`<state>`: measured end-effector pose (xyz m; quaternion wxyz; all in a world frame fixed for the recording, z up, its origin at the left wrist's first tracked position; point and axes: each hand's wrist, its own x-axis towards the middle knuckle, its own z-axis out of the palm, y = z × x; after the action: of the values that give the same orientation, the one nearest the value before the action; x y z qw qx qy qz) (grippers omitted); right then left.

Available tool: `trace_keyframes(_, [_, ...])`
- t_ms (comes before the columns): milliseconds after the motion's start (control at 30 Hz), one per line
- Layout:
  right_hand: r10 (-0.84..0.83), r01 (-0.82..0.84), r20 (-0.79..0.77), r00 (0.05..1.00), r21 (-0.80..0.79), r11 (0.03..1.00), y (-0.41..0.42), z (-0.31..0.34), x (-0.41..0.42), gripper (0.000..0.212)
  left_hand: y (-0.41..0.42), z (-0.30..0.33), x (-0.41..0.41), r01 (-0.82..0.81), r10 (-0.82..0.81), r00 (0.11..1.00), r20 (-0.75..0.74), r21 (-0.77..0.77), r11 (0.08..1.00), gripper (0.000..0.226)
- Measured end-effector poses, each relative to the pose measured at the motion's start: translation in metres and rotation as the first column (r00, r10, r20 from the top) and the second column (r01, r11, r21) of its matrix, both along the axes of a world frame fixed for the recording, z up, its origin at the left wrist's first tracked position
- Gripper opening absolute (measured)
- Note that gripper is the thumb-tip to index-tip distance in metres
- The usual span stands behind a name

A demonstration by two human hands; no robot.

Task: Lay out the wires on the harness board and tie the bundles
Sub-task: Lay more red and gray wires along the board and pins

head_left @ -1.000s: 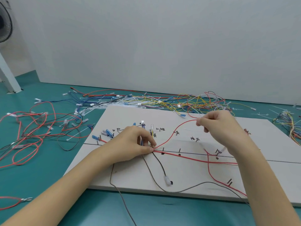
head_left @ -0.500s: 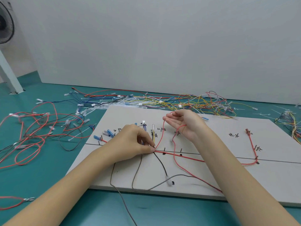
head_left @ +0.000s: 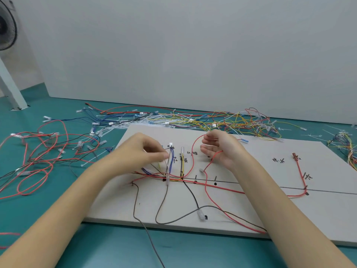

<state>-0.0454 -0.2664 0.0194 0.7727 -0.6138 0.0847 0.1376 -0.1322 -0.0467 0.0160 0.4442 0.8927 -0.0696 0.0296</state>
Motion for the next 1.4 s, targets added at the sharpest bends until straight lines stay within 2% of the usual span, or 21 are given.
trace_keyframes(67, [-0.027,0.028,0.029,0.999,-0.053,0.998,-0.006,0.000,0.000,0.017,0.020,0.008,0.001,-0.046,0.047,0.997,-0.061,0.021,0.999,0.009])
trace_keyframes(200, [-0.020,0.020,0.054,0.998,0.006,1.000,-0.014,0.000,-0.001,0.016,0.050,0.014,-0.004,0.023,0.008,0.967,-0.253,0.118,0.993,0.002])
trace_keyframes(300, [-0.014,0.011,0.057,0.998,0.056,0.998,-0.018,0.001,-0.002,0.017,0.057,0.016,-0.007,0.055,-0.014,0.952,-0.305,0.124,0.991,0.005])
trace_keyframes(467, [0.000,-0.007,0.062,0.998,0.106,0.994,-0.022,0.000,-0.006,0.018,0.063,0.021,-0.012,0.124,-0.062,0.928,-0.366,0.147,0.981,0.033])
trace_keyframes(567, [0.002,-0.010,0.070,0.998,0.111,0.994,-0.023,-0.002,-0.009,0.018,0.061,0.022,-0.015,0.189,-0.098,0.890,-0.445,0.164,0.968,0.036])
trace_keyframes(700, [0.001,-0.011,0.081,0.997,0.123,0.992,-0.026,-0.004,-0.012,0.018,0.058,0.020,-0.015,0.194,-0.080,0.901,-0.426,0.231,0.953,0.016])
trace_keyframes(800, [0.007,-0.022,0.088,0.996,0.181,0.983,-0.028,-0.004,-0.013,0.017,0.056,0.019,-0.014,0.215,-0.092,0.899,-0.428,0.250,0.944,0.011])
trace_keyframes(1000, [-0.006,-0.018,0.082,0.997,0.285,0.958,-0.029,-0.003,-0.016,0.022,0.051,0.017,-0.014,0.247,-0.098,0.882,-0.461,0.277,0.929,0.010])
trace_keyframes(1167, [0.002,-0.027,0.081,0.997,0.310,0.950,-0.031,-0.003,-0.019,0.023,0.041,0.014,-0.013,0.185,-0.038,0.892,-0.450,0.290,0.939,0.031])
trace_keyframes(1400, [0.058,-0.104,0.148,0.987,0.328,0.939,-0.040,0.002,-0.022,0.023,0.031,0.012,-0.013,0.115,0.027,0.901,-0.432,0.298,0.948,0.019])
